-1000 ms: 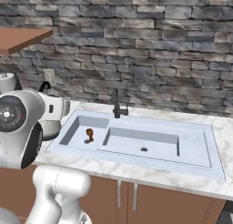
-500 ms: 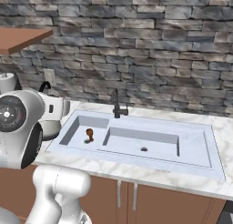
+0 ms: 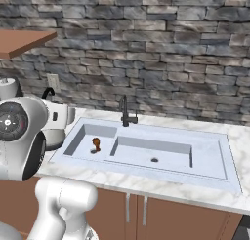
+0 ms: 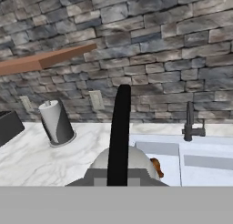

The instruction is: Open the cabinet, pick the kettle from the cabinet, and place it in the sink.

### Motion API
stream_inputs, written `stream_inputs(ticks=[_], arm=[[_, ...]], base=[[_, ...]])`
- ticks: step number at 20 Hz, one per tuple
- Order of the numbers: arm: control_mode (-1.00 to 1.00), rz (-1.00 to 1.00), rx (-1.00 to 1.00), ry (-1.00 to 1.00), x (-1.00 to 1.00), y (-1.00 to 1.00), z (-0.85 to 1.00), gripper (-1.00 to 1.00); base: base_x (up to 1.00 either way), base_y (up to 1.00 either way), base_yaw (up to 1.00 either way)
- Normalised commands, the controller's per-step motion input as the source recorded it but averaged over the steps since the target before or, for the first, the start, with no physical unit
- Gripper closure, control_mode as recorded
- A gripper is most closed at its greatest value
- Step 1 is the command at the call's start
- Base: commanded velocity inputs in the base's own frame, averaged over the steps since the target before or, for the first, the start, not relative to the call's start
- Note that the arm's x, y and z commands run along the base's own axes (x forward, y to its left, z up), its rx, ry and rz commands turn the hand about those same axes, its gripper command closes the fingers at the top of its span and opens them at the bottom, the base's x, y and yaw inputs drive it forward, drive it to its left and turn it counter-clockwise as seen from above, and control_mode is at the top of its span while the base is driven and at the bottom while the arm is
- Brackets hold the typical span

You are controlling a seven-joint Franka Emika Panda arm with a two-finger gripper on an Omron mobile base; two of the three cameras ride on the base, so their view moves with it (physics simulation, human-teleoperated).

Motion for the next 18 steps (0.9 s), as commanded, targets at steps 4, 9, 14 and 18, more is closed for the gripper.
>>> stream_inputs(ticks=[4,9,14,18], arm=[[-1.00,0.00,0.00,-0.04,-0.10,0.00,-0.01,1.00],[-1.00,-0.03,-0.05,0.04,0.02,0.04,-0.03,1.00],[-1.00,-0.14,-0.10,0.22,0.22,0.18,-0.06,1.00],[-1.00,-0.15,-0.09,0.18,0.29,0.26,-0.05,1.00]], base=[[0.00,0.00,0.00],[0.00,0.00,0.00],[0.00,0.00,0.00],[0.00,0.00,0.00]])
